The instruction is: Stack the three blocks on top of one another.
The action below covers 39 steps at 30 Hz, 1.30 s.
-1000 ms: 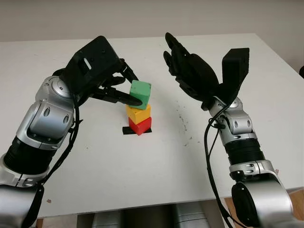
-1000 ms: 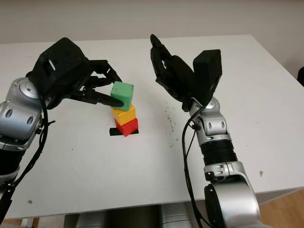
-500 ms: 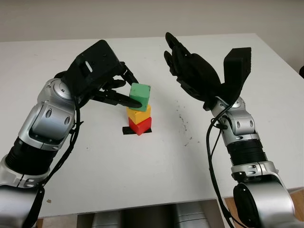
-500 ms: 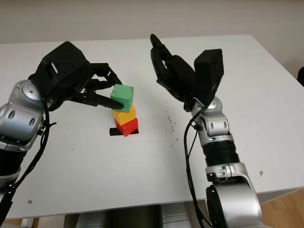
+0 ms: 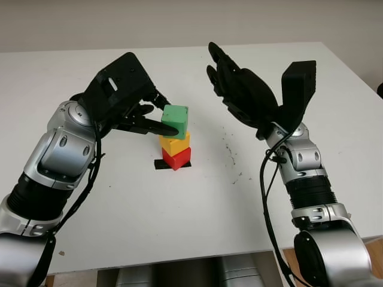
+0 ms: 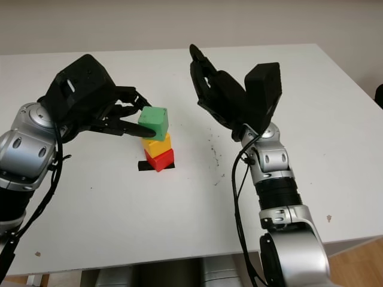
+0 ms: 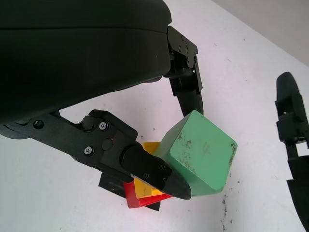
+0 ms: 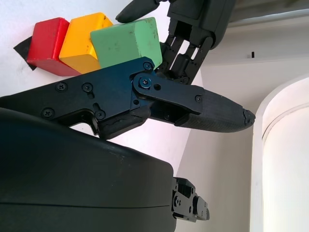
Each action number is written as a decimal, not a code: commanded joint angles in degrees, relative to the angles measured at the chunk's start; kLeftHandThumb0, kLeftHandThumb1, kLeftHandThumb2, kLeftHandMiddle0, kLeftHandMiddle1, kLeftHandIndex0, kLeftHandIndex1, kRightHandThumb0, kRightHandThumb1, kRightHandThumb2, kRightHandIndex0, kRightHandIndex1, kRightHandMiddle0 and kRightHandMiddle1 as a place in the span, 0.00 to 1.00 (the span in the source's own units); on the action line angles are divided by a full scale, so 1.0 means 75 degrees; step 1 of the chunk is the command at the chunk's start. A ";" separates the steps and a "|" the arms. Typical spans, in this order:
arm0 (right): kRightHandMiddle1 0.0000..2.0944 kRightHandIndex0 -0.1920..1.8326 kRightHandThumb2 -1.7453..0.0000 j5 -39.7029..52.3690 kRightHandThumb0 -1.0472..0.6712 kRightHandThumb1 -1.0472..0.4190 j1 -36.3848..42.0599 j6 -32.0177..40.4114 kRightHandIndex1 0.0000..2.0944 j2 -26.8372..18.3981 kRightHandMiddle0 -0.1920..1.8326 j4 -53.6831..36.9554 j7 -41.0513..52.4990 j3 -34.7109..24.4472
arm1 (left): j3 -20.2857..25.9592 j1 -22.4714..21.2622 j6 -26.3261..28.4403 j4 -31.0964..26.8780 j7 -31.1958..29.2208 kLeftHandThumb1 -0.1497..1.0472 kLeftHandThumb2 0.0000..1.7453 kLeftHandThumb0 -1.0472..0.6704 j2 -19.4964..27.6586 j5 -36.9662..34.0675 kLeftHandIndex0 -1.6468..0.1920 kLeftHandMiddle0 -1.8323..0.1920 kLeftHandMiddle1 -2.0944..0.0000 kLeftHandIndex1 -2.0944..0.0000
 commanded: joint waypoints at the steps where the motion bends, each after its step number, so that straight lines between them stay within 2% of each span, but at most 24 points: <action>1: 0.00 0.00 0.61 0.0008 0.14 0.00 -0.0114 -0.0084 0.00 -0.0044 0.00 0.0028 0.0029 -0.0041 | 0.0023 0.0026 -0.0080 0.0030 -0.0040 0.86 0.03 0.27 0.0107 0.0002 0.90 0.86 0.98 0.64; 5: 0.00 0.00 0.61 0.0009 0.14 0.00 -0.0130 -0.0163 0.00 -0.0044 0.00 0.0114 0.0063 -0.0053 | 0.0075 0.0005 -0.0014 0.0060 -0.0222 0.86 0.03 0.23 0.0201 -0.0113 0.91 0.93 0.98 0.87; 8: 0.00 0.00 0.61 0.0007 0.15 0.00 -0.0122 -0.0203 0.00 -0.0014 0.00 0.0148 0.0031 -0.0061 | 0.0112 -0.0040 0.0020 -0.0124 -0.0598 0.87 0.03 0.16 0.0474 -0.0275 0.98 0.99 1.00 0.97; 14: 0.00 0.00 0.61 -0.0026 0.16 0.00 -0.0090 -0.0300 0.00 -0.0022 0.00 0.0187 0.0054 -0.0030 | 0.0788 -0.0038 0.0497 -0.0723 -0.0915 0.92 0.04 0.07 0.0802 -0.0804 1.00 1.00 1.00 1.00; 19: 0.00 0.00 0.61 -0.0055 0.15 0.00 -0.0059 -0.0350 0.00 -0.0069 0.00 0.0198 0.0092 -0.0018 | 0.1958 0.0353 0.0675 -0.1308 -0.0817 0.96 0.04 0.04 0.0896 -0.1436 1.00 1.00 1.00 1.00; 22: 0.00 0.00 0.61 -0.0040 0.16 0.00 -0.0051 -0.0334 0.00 -0.0096 0.00 0.0209 0.0145 -0.0027 | 0.2500 0.0640 0.0532 -0.1545 -0.0880 0.99 0.04 0.02 0.1134 -0.1791 1.00 1.00 1.00 1.00; 24: 0.00 0.00 0.62 -0.0031 0.16 0.00 -0.0040 -0.0343 0.00 -0.0086 0.00 0.0218 0.0143 -0.0043 | 0.2993 0.0802 0.0653 -0.1696 -0.0786 0.99 0.05 0.01 0.1050 -0.2107 1.00 1.00 1.00 1.00; 27: 0.00 0.00 0.61 -0.0021 0.16 0.00 -0.0025 -0.0408 0.00 -0.0052 0.00 0.0256 0.0124 -0.0058 | 0.3976 0.1181 0.0745 -0.2142 -0.0225 1.00 0.20 0.02 0.0421 -0.2569 1.00 1.00 1.00 1.00; 30: 0.00 0.00 0.61 -0.0044 0.15 0.00 -0.0031 -0.0583 0.00 -0.0002 0.00 0.0399 0.0035 -0.0087 | 0.4626 0.1757 0.0100 -0.2580 0.0558 1.00 0.29 0.09 -0.0291 -0.2745 1.00 1.00 1.00 1.00; 33: 0.00 0.00 0.60 -0.0060 0.14 0.00 -0.0047 -0.0755 0.00 0.0035 0.00 0.0558 -0.0028 -0.0088 | 0.4860 0.2496 -0.1067 -0.2654 0.1325 1.00 0.31 0.13 -0.1073 -0.2734 1.00 1.00 1.00 1.00; 37: 0.00 0.00 0.59 -0.0134 0.13 0.00 -0.0021 -0.1002 0.00 0.0079 0.00 0.0724 -0.0143 -0.0059 | 0.4662 0.3402 -0.3420 -0.1857 0.2325 1.00 0.33 0.13 -0.1908 -0.2243 1.00 1.00 1.00 1.00; 39: 0.00 0.00 0.58 -0.0158 0.13 0.00 0.0013 -0.1079 0.00 0.0089 0.00 0.0767 -0.0180 -0.0061 | 0.4572 0.3609 -0.4238 -0.1374 0.2598 1.00 0.34 0.13 -0.2082 -0.2100 1.00 1.00 1.00 1.00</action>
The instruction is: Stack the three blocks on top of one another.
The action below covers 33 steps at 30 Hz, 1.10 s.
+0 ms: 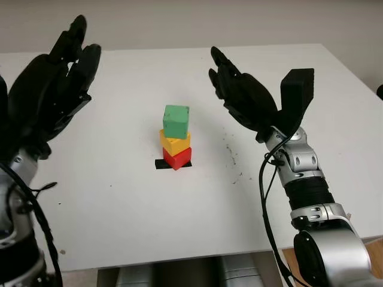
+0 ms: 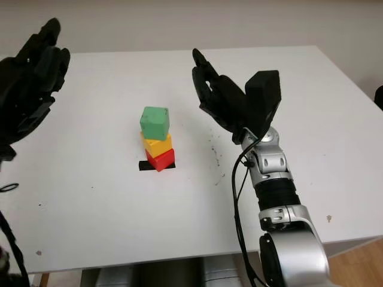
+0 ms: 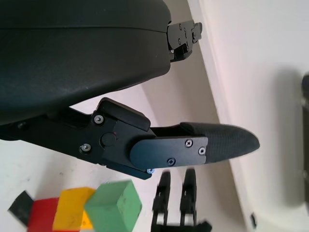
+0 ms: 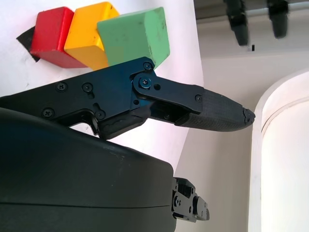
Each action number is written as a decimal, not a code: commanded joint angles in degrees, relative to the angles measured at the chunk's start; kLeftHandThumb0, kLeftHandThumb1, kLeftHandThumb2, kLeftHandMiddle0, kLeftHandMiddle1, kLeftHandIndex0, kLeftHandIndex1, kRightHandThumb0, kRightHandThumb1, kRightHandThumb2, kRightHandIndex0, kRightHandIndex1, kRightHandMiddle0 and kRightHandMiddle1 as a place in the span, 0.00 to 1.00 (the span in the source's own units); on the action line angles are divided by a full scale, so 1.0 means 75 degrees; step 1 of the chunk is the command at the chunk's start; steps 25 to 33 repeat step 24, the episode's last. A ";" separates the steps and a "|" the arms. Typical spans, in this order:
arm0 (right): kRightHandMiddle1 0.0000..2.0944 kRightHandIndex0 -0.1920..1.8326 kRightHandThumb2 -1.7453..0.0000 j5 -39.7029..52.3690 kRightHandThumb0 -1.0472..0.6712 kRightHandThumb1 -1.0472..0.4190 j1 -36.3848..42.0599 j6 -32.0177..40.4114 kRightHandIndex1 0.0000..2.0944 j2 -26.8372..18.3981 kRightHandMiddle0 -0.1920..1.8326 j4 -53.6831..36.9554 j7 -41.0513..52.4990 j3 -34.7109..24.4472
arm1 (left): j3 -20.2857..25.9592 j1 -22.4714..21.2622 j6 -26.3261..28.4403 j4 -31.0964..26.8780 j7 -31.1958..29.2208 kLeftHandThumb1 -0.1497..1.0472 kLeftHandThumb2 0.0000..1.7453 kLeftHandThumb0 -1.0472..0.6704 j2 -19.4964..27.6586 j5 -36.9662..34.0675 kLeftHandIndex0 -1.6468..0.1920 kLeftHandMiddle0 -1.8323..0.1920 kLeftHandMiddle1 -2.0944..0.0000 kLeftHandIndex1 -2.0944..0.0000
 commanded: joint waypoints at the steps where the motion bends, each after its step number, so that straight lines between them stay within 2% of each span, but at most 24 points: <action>1: 0.00 0.00 0.58 -0.0028 0.12 0.00 0.0005 -0.0149 0.00 0.0039 0.00 0.0038 -0.0041 -0.0034 | -0.0100 0.0164 -0.0692 0.0454 0.0229 1.00 0.35 0.13 -0.0168 0.0132 1.00 1.00 1.00 1.00; 4: 0.00 0.00 0.57 -0.0056 0.12 0.00 0.0026 -0.0194 0.00 0.0031 0.00 0.0112 -0.0081 -0.0039 | -0.0179 0.0260 -0.1377 0.1058 0.0404 1.00 0.37 0.13 -0.0253 0.0160 1.00 1.00 1.00 1.00; 11: 0.00 0.00 0.56 -0.0082 0.12 0.00 0.0098 -0.0403 0.00 0.0028 0.00 0.0416 -0.0314 -0.0124 | -0.0388 0.0578 -0.2316 0.2158 0.0828 1.00 0.41 0.15 -0.0411 0.0335 1.00 1.00 1.00 1.00; 14: 0.00 0.00 0.55 -0.0083 0.12 0.00 0.0125 -0.0440 0.00 0.0035 0.00 0.0535 -0.0399 -0.0161 | -0.0475 0.0729 -0.2604 0.2515 0.0884 1.00 0.40 0.13 -0.0424 0.0374 1.00 1.00 1.00 1.00; 22: 0.00 0.00 0.56 -0.0016 0.12 0.00 0.0334 0.0081 0.00 0.0212 0.00 0.0359 -0.0818 -0.0236 | -0.0626 0.1127 -0.3183 0.2799 0.0435 1.00 0.41 0.11 -0.0534 -0.0110 1.00 1.00 1.00 1.00; 33: 0.00 0.00 0.55 -0.0017 0.12 0.00 0.0420 0.0096 0.00 0.0237 0.00 0.0280 -0.0834 -0.0224 | -0.0687 0.1214 -0.3221 0.2761 0.0370 1.00 0.40 0.10 -0.0542 -0.0151 1.00 1.00 1.00 1.00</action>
